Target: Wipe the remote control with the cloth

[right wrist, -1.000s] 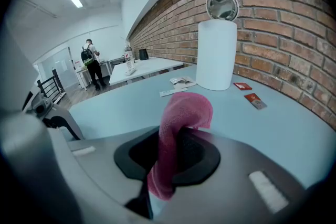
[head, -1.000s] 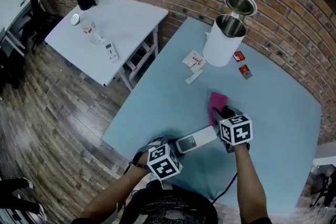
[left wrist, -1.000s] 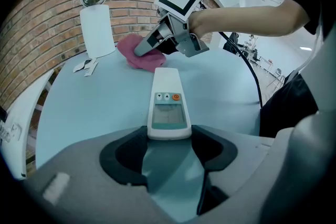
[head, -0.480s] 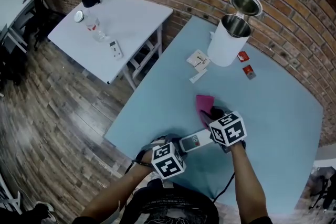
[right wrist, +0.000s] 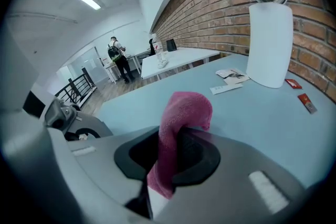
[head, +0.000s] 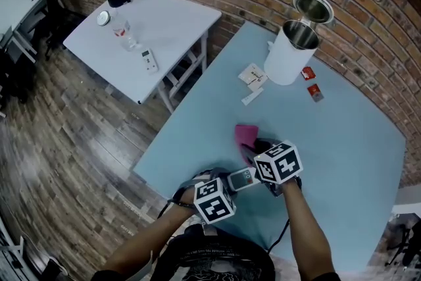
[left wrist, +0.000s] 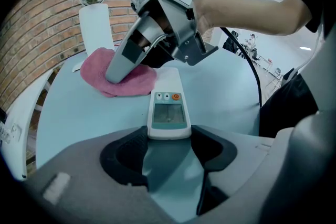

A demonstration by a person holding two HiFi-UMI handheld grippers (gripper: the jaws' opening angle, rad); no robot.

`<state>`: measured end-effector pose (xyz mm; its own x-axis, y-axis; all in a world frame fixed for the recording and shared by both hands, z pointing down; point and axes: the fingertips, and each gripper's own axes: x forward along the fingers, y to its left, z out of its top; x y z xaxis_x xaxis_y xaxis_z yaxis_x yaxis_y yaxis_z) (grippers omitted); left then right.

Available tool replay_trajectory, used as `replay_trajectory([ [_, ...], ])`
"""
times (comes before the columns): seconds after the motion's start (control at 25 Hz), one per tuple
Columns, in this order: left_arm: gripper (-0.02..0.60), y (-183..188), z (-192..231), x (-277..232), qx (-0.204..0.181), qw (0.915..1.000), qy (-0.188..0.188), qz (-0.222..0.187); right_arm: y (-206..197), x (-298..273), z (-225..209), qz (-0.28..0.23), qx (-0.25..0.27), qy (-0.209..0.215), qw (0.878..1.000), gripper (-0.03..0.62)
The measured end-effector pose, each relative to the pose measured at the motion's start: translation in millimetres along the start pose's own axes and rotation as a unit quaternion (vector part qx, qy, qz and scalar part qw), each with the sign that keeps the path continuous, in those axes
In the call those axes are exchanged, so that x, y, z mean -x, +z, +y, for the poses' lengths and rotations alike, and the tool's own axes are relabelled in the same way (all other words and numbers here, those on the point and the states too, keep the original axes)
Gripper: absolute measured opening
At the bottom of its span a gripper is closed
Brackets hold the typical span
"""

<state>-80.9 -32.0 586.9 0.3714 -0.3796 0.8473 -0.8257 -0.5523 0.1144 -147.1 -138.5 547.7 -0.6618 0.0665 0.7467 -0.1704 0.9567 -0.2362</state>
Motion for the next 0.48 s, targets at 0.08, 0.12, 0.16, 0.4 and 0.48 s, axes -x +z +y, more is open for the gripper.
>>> replay_trajectory([
  [0.08, 0.250, 0, 0, 0, 0.000, 1.0000, -0.001, 0.000, 2, -4, 8, 0.003, -0.002, 0.008, 1.000, 0.067],
  [0.12, 0.250, 0, 0, 0, 0.000, 1.0000, -0.001, 0.000, 2, -6, 12, 0.004, -0.004, 0.012, 1.000, 0.067],
  [0.16, 0.250, 0, 0, 0, 0.000, 1.0000, -0.001, 0.000, 3, -8, 16, 0.005, -0.005, 0.016, 1.000, 0.067],
  [0.4, 0.250, 0, 0, 0, 0.000, 1.0000, 0.001, 0.001, 6, -17, 37, 0.004, -0.017, 0.041, 0.999, 0.067],
  [0.48, 0.250, 0, 0, -1, 0.000, 1.0000, 0.002, 0.000, 6, -19, 42, 0.004, -0.018, 0.045, 0.999, 0.067],
])
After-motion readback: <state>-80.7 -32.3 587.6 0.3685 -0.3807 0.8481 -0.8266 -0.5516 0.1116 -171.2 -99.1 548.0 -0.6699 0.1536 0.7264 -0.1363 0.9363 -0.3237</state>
